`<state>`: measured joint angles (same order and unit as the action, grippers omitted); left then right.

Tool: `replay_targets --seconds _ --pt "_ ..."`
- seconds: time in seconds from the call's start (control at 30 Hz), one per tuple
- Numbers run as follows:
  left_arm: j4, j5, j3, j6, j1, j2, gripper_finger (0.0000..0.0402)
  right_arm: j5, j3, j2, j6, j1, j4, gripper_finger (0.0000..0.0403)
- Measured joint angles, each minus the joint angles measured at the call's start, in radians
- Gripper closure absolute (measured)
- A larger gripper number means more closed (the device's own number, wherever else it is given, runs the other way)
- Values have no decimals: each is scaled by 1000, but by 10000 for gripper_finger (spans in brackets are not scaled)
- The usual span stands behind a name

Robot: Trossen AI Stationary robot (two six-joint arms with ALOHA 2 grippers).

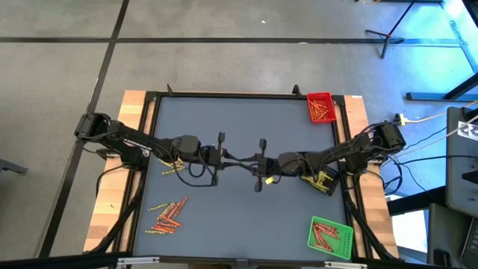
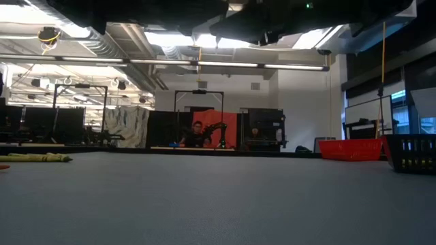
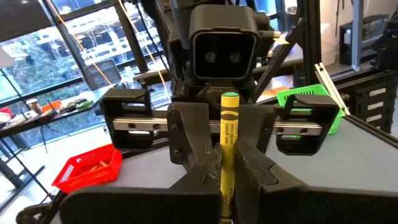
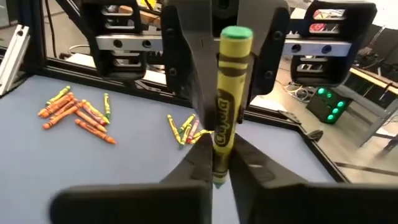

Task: Sort crayons
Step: Put the yellow green crayon into the black basket

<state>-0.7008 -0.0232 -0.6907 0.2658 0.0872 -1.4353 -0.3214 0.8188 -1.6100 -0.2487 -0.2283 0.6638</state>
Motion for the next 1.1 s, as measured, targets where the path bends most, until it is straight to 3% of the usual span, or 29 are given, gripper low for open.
replay_targets --seconds 0.07,0.23,0.33,0.43,0.57,0.8,1.1 --pt "6 -1 0 1 0 0 395 -4 0 0 -16 0 0 388" --pt "25 -16 0 -1 0 0 386 -35 0 0 -19 0 -22 365" --pt "40 -19 0 -4 -1 0 358 -37 0 9 -21 0 -58 376" --pt "98 -26 -1 -27 -1 20 321 -56 0 51 -14 -19 -157 391" --pt "262 -79 -2 -69 -1 87 288 -146 0 147 54 -75 -379 381" --pt "515 -122 -1 -126 -1 138 279 -177 34 360 482 -163 -993 370" --pt "510 -124 -1 -128 -1 137 279 -11 40 483 1034 -234 -1564 375"
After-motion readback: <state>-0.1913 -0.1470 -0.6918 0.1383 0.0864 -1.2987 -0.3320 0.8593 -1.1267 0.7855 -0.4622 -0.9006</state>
